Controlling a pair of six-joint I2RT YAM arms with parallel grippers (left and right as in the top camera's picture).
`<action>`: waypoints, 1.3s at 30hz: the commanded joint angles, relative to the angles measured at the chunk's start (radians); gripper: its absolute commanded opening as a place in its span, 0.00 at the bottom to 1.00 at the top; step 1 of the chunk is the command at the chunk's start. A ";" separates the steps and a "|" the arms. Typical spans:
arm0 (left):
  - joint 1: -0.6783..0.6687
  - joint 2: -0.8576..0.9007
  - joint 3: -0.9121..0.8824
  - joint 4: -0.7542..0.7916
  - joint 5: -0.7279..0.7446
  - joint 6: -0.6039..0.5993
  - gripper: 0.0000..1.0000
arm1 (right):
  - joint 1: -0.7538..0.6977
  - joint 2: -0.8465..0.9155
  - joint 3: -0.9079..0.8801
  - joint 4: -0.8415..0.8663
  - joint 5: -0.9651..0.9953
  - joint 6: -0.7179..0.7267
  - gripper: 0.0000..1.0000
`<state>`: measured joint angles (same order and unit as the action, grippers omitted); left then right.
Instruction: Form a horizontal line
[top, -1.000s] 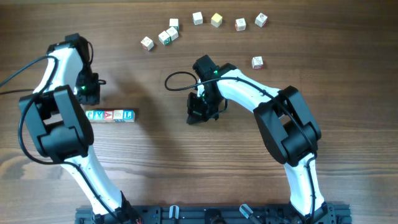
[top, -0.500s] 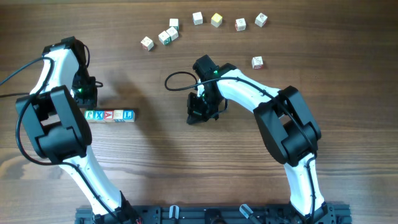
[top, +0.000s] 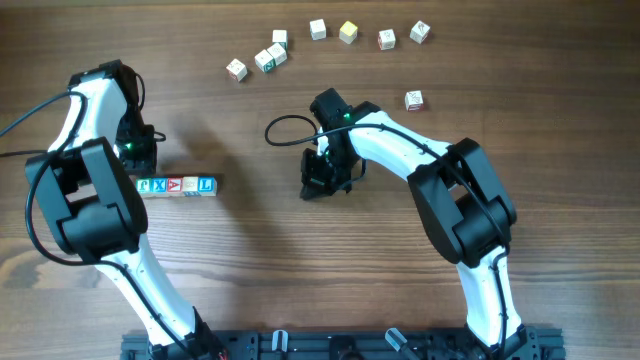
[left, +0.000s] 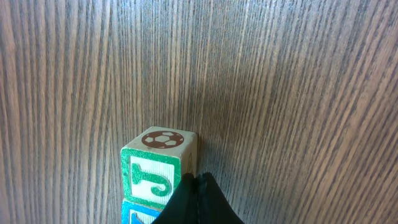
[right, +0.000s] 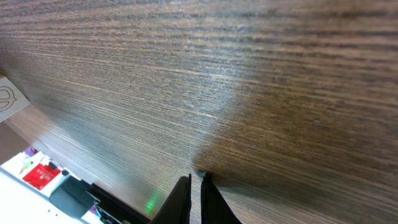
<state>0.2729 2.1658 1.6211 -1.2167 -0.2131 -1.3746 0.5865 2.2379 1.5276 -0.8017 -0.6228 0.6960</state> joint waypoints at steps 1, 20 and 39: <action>0.000 0.010 -0.006 -0.007 -0.023 -0.006 0.04 | -0.010 0.077 -0.043 -0.003 0.278 0.013 0.10; 0.101 0.010 -0.005 0.080 -0.024 0.002 0.04 | -0.010 0.077 -0.043 -0.006 0.278 0.012 0.08; 0.073 0.010 -0.005 -0.018 -0.023 0.006 0.04 | -0.010 0.077 -0.043 -0.006 0.278 0.013 0.08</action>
<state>0.3656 2.1658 1.6207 -1.2312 -0.2131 -1.3739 0.5873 2.2379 1.5276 -0.8043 -0.6170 0.6964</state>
